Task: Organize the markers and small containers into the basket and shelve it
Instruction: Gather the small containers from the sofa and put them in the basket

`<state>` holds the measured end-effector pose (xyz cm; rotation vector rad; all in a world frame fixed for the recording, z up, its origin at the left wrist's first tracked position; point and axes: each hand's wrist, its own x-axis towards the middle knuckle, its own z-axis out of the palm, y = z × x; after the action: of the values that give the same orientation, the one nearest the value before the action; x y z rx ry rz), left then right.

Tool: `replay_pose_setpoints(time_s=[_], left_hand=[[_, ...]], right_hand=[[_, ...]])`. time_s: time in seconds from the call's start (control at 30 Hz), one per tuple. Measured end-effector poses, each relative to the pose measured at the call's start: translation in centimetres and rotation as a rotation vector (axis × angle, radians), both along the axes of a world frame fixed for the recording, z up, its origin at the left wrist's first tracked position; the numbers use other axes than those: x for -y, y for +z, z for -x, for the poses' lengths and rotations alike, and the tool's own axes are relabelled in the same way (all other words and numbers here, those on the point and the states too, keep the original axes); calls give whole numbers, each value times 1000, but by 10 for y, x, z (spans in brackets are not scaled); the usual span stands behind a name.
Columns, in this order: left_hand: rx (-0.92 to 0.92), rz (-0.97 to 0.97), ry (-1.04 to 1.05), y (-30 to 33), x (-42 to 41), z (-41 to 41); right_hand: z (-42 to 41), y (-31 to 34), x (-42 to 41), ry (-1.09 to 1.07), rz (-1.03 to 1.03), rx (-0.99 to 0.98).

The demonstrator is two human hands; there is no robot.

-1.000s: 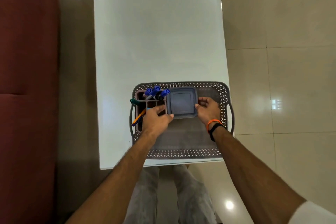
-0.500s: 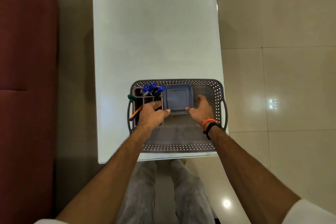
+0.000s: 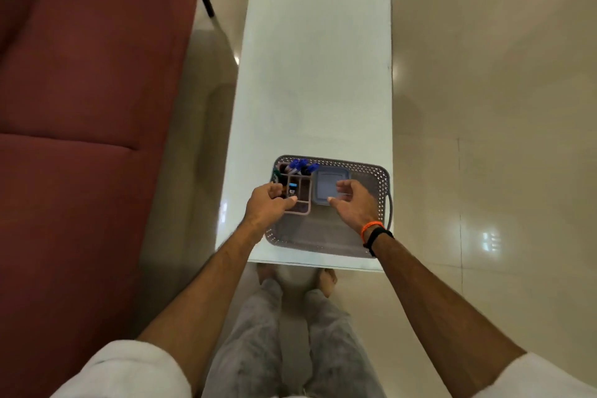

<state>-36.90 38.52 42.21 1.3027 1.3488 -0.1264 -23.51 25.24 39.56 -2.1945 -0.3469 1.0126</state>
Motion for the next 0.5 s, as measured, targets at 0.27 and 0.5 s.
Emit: replay_pose_setpoints(time_s=[0.27,0.5], left_hand=[[54,-110,235,62,-50,110],[61,-216,430,83,-130,243]], right_hand=[[78,78,-83,264,-76,64],[200,106,-201,456,-138,86]])
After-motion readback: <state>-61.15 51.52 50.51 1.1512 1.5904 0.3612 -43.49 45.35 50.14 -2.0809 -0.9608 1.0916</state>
